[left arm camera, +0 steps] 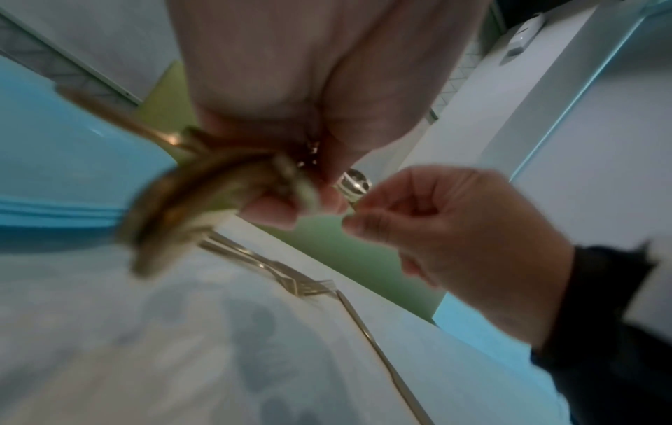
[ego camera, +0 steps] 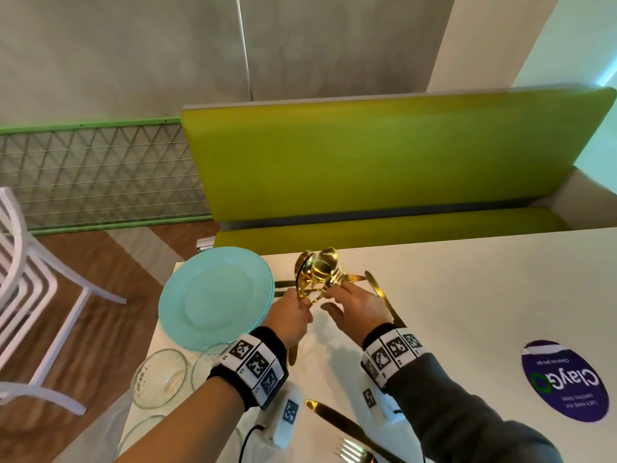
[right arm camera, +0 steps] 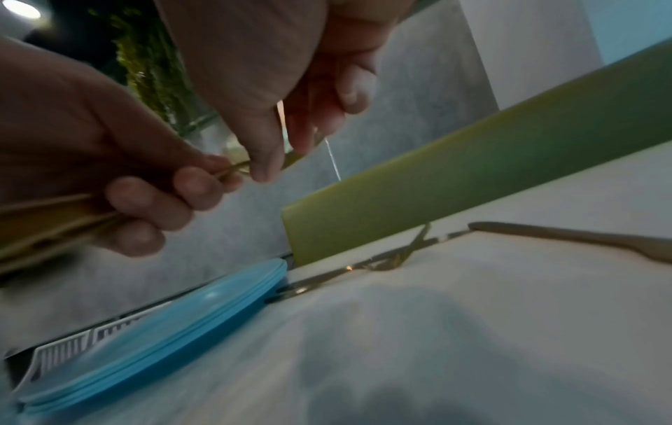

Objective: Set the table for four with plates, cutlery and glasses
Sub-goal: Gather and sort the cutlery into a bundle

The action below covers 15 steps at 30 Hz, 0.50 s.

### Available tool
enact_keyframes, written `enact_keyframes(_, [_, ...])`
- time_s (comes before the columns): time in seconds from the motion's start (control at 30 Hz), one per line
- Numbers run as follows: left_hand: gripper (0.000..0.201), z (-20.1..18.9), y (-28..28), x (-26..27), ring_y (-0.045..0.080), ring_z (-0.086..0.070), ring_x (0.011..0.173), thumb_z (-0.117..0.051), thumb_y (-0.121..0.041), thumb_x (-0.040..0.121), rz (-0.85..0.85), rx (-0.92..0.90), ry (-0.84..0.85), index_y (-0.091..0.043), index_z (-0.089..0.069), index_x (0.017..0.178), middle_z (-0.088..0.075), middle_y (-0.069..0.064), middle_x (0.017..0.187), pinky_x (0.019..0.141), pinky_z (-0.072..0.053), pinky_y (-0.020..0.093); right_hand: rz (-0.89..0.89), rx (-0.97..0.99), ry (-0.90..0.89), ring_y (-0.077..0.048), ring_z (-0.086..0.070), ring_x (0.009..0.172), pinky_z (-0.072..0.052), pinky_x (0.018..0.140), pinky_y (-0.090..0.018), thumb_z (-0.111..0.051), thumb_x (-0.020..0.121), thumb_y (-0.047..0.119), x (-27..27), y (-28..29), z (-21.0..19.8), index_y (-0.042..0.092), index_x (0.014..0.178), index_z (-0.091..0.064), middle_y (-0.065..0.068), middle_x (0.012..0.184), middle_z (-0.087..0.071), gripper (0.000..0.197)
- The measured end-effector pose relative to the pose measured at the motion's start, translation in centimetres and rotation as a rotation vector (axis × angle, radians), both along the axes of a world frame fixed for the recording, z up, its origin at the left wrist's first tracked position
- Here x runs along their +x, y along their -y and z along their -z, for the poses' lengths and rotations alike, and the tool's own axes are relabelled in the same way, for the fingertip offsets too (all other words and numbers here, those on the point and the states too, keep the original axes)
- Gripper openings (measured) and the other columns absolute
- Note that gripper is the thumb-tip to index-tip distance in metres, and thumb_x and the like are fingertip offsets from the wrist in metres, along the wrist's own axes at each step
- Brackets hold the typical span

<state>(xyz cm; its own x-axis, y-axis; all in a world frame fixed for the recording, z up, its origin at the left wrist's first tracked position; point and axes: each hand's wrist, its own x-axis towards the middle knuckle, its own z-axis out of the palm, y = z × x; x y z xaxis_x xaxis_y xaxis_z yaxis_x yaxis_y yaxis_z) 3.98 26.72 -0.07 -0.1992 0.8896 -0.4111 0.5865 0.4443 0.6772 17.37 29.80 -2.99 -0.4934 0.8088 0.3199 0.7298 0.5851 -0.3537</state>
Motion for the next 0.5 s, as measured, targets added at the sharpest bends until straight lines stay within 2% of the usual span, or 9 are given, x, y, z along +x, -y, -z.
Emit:
enact_keyframes(0.03, [0.019,0.0,-0.2,-0.4,0.028,-0.059,0.08,-0.035,-0.025,0.099,-0.035,0.006,0.017,-0.011,-0.044,0.091,-0.057,0.001,0.081,0.079,-0.049,0.037,0.051,-0.051,0.004,-0.016,-0.066,0.056,-0.048,0.045,-0.022,-0.083,0.066,0.021,-0.2,-0.3,0.2,0.015,0.083,-0.069,0.002,0.076,-0.069,0.023])
enact_keyframes(0.1, [0.017,0.1,-0.5,-1.2,0.02,-0.055,0.066,-0.037,-0.024,0.099,-0.106,0.015,0.059,-0.01,-0.044,0.092,-0.056,0.0,0.077,0.064,-0.047,0.031,0.173,-0.257,0.078,-0.022,-0.067,0.082,-0.05,0.065,-0.029,-0.063,0.087,0.023,-0.7,-1.4,0.9,0.013,0.103,-0.062,-0.003,0.099,-0.067,0.019])
enact_keyframes(0.13, [0.016,0.0,-0.6,-1.6,0.016,-0.053,0.061,-0.038,-0.023,0.099,-0.141,0.022,0.082,-0.01,-0.044,0.093,-0.055,0.0,0.076,0.059,-0.045,0.027,0.241,-0.354,0.134,-0.022,-0.065,0.093,-0.049,0.074,-0.029,-0.055,0.091,0.024,-0.9,-2.0,1.4,0.014,0.112,-0.057,-0.003,0.109,-0.064,0.023])
enact_keyframes(0.2, [0.015,-0.2,-0.6,-2.2,0.013,-0.053,0.056,-0.04,-0.022,0.098,-0.188,0.036,0.116,-0.009,-0.047,0.093,-0.055,0.0,0.073,0.053,-0.042,0.022,0.322,-0.525,0.226,-0.023,-0.061,0.106,-0.048,0.085,-0.031,-0.05,0.094,0.023,-1.6,-3.0,2.5,0.02,0.126,-0.048,-0.004,0.121,-0.06,0.032])
enact_keyframes(0.3, [0.015,-0.4,-0.4,-2.9,0.01,-0.053,0.053,-0.041,-0.022,0.098,-0.207,0.047,0.14,-0.009,-0.048,0.091,-0.054,-0.001,0.068,0.048,-0.039,0.019,0.316,-0.63,0.272,-0.024,-0.06,0.11,-0.048,0.09,-0.034,-0.046,0.096,0.023,-3.4,-4.1,3.8,0.029,0.136,-0.041,-0.006,0.123,-0.06,0.041])
enact_keyframes(0.4, [0.016,-0.5,0.0,-3.4,0.012,-0.054,0.051,-0.042,-0.021,0.097,-0.24,0.058,0.191,-0.01,-0.048,0.088,-0.054,0.002,0.067,0.046,-0.045,0.018,0.294,-0.664,0.303,-0.024,-0.061,0.106,-0.05,0.09,-0.034,-0.046,0.096,0.023,-5.0,-4.8,4.2,0.027,0.133,-0.046,-0.006,0.12,-0.061,0.038])
enact_keyframes(0.43, [0.017,-0.5,0.1,-3.5,0.013,-0.054,0.049,-0.042,-0.021,0.097,-0.26,0.057,0.224,-0.01,-0.048,0.085,-0.054,0.003,0.066,0.048,-0.048,0.019,0.286,-0.654,0.315,-0.024,-0.062,0.105,-0.051,0.091,-0.034,-0.047,0.096,0.023,-5.3,-4.9,4.2,0.025,0.13,-0.05,-0.007,0.117,-0.062,0.034])
enact_keyframes(0.5, [0.019,-0.5,0.3,-3.6,0.016,-0.055,0.049,-0.042,-0.02,0.097,-0.291,0.053,0.272,-0.013,-0.047,0.08,-0.053,0.004,0.067,0.058,-0.054,0.031,0.264,-0.617,0.359,-0.024,-0.063,0.101,-0.052,0.091,-0.035,-0.049,0.095,0.021,-5.5,-4.8,4.3,0.022,0.123,-0.056,-0.007,0.111,-0.064,0.028])
